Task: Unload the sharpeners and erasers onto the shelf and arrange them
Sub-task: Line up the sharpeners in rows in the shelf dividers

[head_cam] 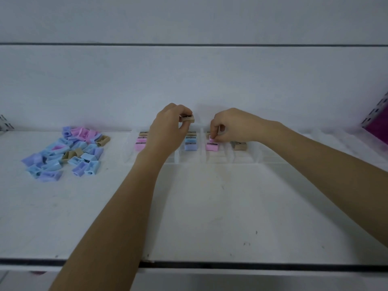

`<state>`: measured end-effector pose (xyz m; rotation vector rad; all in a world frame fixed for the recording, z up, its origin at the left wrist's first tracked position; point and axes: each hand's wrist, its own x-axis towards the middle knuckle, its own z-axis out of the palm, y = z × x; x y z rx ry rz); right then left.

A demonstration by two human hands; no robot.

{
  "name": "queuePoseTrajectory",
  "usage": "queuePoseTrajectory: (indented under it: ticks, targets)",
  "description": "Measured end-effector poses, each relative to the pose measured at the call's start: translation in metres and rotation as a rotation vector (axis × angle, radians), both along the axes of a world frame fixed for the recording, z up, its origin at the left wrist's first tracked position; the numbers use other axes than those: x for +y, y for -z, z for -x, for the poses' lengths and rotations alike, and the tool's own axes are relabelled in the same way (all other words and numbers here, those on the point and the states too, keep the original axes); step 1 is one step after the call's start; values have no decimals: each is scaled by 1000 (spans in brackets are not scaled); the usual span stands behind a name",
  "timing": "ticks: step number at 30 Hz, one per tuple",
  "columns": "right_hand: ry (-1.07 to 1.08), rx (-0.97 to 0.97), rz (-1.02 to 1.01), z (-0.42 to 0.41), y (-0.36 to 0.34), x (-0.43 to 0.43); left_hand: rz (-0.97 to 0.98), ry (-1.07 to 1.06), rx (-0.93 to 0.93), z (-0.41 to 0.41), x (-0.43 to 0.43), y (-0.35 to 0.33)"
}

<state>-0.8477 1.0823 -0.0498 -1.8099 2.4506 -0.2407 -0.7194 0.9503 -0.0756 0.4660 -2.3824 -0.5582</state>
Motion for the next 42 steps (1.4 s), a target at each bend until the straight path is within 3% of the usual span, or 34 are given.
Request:
queuePoseTrajectory:
  ticks: [18, 24, 30, 35, 42]
  targets:
    - [56, -141, 19, 2, 4, -1, 13, 11, 9, 0, -1, 1]
    - [36, -109, -11, 2, 4, -2, 5, 16, 7, -1, 0, 0]
    - [33, -154, 69, -1, -6, 5, 9, 18, 6, 0, 0, -2]
    - [-1, -125, -54, -9, -4, 7, 8, 21, 8, 0, 1, -1]
    - [-3, -77, -68, -6, -4, 9, 9, 17, 6, -1, 0, 0]
